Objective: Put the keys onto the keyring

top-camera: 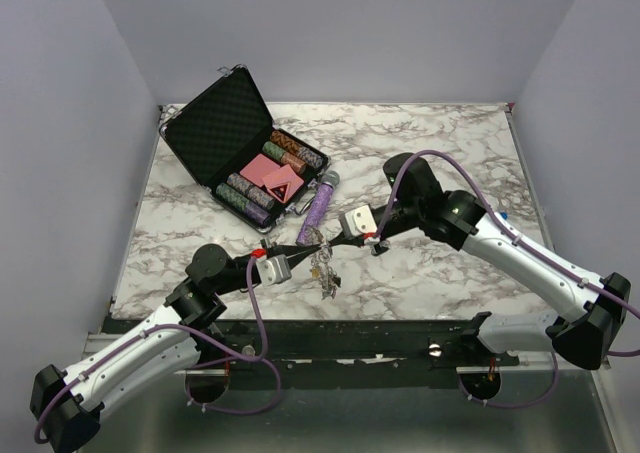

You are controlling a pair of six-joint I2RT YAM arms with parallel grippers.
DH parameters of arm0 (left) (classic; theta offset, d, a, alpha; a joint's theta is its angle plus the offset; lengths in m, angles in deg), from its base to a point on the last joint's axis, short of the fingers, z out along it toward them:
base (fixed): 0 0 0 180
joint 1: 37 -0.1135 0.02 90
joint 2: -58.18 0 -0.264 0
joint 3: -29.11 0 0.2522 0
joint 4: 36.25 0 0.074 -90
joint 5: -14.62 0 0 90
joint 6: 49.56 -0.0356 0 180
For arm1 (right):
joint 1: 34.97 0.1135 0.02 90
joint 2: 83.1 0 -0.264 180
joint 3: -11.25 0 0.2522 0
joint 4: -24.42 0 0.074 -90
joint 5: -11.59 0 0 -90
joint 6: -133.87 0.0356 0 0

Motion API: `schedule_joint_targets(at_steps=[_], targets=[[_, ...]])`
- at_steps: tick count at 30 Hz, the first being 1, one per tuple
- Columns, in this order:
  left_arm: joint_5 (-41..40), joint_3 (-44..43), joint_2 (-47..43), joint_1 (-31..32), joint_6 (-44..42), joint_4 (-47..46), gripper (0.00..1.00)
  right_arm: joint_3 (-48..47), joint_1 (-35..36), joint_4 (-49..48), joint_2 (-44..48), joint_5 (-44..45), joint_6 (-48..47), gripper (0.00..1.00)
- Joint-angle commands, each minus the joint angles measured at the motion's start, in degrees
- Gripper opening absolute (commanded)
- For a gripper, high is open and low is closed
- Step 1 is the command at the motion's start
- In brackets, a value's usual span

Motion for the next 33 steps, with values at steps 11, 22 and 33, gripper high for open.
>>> schedule_joint_targets(at_steps=[11, 22, 33], targets=[[2.22, -0.25, -0.59, -0.10, 0.71, -4.11, 0.00, 1.38, 1.01, -0.85, 0.86, 1.71, 1.21, 0.01], [2.22, -0.25, -0.59, -0.19, 0.71, -4.11, 0.00, 1.56, 1.01, -0.67, 0.86, 1.97, 1.12, 0.00], [2.22, -0.25, -0.76, -0.10, 0.80, -4.11, 0.00, 1.47, 1.01, -0.23, 0.95, 2.23, 1.30, 0.00]])
